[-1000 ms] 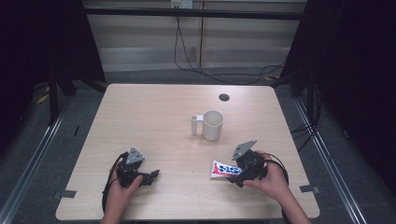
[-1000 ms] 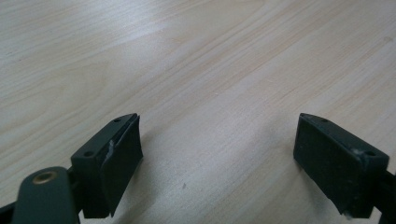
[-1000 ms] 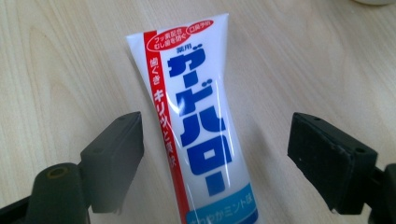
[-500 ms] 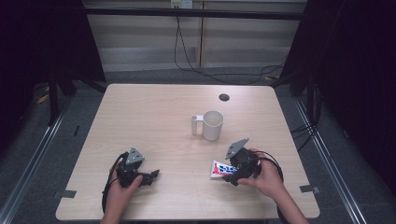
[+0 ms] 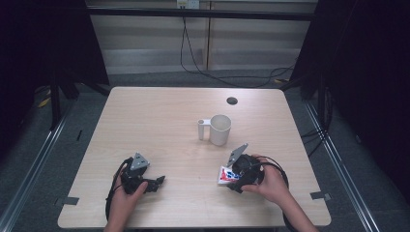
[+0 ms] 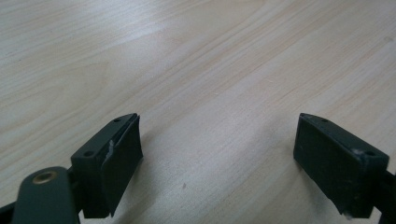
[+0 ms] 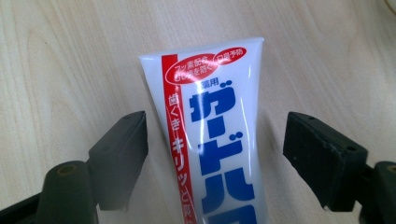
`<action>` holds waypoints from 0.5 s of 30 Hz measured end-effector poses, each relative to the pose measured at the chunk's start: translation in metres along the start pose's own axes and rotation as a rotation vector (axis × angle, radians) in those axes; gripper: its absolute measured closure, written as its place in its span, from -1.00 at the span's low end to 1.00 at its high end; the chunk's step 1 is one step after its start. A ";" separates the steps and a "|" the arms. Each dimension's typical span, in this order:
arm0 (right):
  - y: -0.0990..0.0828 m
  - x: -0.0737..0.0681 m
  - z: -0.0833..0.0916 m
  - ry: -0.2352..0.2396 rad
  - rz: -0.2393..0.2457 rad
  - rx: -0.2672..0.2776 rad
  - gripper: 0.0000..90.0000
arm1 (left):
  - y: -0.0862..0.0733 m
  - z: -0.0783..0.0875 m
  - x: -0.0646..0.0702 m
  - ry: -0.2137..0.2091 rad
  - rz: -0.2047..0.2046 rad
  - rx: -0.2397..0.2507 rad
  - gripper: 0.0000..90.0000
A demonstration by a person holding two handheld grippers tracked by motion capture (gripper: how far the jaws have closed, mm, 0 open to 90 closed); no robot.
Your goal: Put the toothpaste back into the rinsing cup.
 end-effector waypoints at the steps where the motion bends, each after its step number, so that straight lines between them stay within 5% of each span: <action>1: 0.000 0.000 0.000 0.004 0.005 -0.001 -0.48 | 0.000 0.000 0.000 0.000 0.000 0.000 -0.67; 15: 0.002 -0.001 -0.005 0.020 -0.007 -0.035 -0.23 | 0.000 0.000 0.000 -0.003 0.001 0.001 -0.67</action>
Point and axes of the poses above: each handheld gripper's, and its own axes: z roughly backward along the jaws, y roughly out of its top, x roughly to its right, the point moved 6 cm from there along -z, roughly forward along the jaws, and after that the axes turned 6 degrees about -z, right-handed, at the moved point
